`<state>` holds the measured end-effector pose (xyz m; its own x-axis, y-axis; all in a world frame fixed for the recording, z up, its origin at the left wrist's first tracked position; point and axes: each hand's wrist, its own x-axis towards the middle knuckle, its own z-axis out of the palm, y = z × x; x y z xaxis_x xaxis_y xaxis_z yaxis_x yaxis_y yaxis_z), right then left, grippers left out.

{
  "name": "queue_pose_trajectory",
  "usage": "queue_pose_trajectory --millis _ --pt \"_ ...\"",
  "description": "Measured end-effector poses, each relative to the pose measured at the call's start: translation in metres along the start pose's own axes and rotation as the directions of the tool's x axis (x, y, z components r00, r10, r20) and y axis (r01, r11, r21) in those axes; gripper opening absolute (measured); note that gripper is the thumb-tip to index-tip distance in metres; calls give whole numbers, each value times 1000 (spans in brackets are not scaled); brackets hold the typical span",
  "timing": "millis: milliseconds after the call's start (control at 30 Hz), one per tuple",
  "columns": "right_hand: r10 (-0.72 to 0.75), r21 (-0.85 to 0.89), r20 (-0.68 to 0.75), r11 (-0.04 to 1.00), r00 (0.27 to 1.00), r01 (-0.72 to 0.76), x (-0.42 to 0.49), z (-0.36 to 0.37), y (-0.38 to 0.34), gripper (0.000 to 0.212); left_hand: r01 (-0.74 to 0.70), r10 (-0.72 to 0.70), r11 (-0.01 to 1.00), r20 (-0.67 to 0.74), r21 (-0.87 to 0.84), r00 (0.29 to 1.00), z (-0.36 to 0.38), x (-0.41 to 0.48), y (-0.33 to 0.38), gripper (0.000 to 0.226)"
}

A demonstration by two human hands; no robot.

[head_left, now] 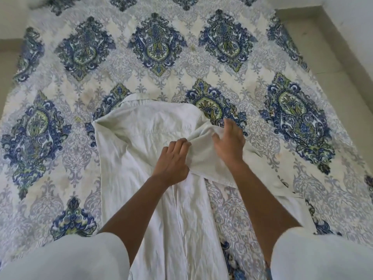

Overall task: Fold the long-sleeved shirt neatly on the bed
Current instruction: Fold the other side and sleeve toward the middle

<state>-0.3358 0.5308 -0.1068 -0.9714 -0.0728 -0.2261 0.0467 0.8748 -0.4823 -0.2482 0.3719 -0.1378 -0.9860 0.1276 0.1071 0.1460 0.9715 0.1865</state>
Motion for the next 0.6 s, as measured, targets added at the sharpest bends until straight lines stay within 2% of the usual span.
queue_pose_trajectory --millis 67,133,167,200,267,333,367,400,433,467,533,600 --pt "78 -112 225 992 971 -54 25 -12 -10 43 -11 11 999 3 -33 1000 1 -3 0 60" --pt "87 -56 335 996 938 -72 40 -19 -18 36 180 -177 952 38 -248 984 -4 2 -1 59" --pt "71 38 354 995 933 -90 42 -23 -24 39 313 -310 865 74 -391 948 -9 7 -1 56" --pt "54 149 340 983 939 -111 43 -26 -30 40 414 -426 741 108 -528 898 -12 15 -3 52" --pt "15 372 226 923 974 -101 39 -27 -43 25 486 -551 426 207 -763 809 -21 38 -11 47" --pt "-43 502 125 864 991 -26 28 -22 -61 10 527 -536 91 405 -845 741 -32 71 -21 45" --pt "-87 519 104 855 991 21 19 -16 -71 14 576 -495 5 498 -818 712 -39 86 -26 48" --pt "-139 515 98 854 985 70 9 -10 -78 19 638 -439 -23 581 -769 685 -44 101 -34 51" --pt "-202 493 100 861 974 128 -1 -4 -85 25 695 -371 -5 647 -719 666 -49 113 -42 52" --pt "-273 467 108 863 956 194 -10 2 -91 31 743 -291 58 701 -666 651 -53 122 -49 51" --pt "-351 453 150 855 924 251 -21 16 -100 40 781 -196 251 760 -572 620 -60 131 -57 43" --pt "-383 440 205 858 901 265 -26 27 -104 44 730 -228 463 729 -502 645 -63 138 -58 22"
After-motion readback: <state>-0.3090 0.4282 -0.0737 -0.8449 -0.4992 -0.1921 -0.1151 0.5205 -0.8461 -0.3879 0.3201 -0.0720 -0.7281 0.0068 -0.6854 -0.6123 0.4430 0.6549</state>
